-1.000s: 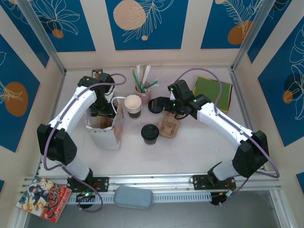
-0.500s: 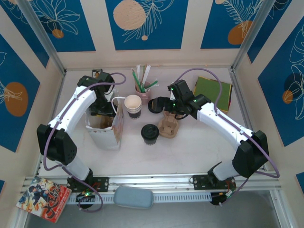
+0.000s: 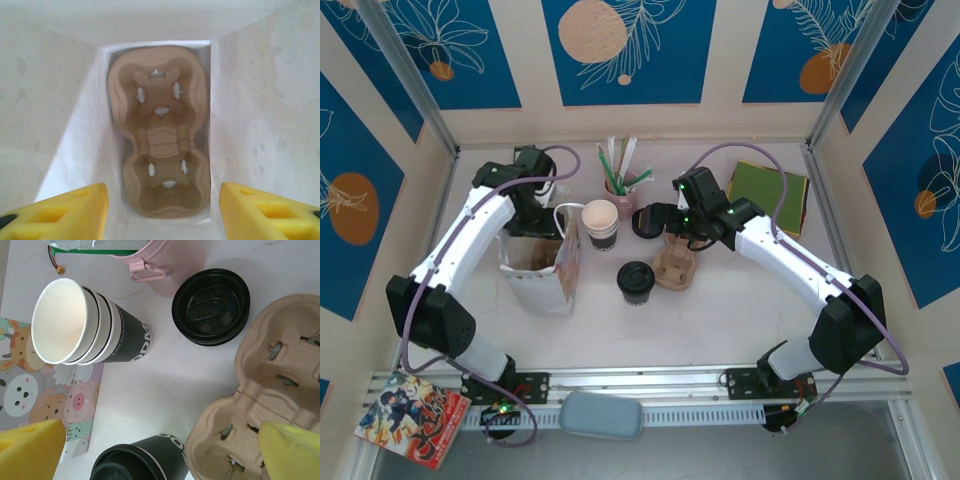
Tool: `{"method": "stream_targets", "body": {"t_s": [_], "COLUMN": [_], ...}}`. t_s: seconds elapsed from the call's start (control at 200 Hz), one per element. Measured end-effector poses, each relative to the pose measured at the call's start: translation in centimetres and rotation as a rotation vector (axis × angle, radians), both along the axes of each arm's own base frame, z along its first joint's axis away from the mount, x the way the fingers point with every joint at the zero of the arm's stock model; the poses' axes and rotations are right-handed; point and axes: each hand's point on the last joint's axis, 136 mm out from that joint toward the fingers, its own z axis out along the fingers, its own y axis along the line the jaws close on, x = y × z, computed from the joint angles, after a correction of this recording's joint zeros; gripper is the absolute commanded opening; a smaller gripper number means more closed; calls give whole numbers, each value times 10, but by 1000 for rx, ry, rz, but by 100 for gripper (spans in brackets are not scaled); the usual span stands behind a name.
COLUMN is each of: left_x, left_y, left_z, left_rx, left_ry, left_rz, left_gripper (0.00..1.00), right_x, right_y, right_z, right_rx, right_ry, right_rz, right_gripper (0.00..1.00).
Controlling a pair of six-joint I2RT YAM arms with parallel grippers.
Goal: Pack the takeout coffee
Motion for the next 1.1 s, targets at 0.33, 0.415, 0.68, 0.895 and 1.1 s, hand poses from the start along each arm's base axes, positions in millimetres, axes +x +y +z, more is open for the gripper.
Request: {"method": "stream_targets", "body": {"t_s": [0.33,0.415,0.68,0.895,1.1], "left_x": [7,9,19,23,22], "left_y": [0,0,-3,-4,-3], "left_z": [5,6,22,28,43], "left_rx": [-32,-43,-89,-104,-122], "left_ry": [-115,-148,-262,-306,-362], "left_rz": [29,30,48,48,49], "left_gripper": [44,44,42,42,43], "right_x": [-1,-1,-3,-2,-9], "right_y": [1,2,5,11,19], "right_z": [1,1,2,11,12], "right_rx": [1,1,1,11,4], "right_ry": [-2,-2,-5,-29,-40], "right_rz": [3,6,17,33,75], "right_gripper": [99,99,99,99,99]}}
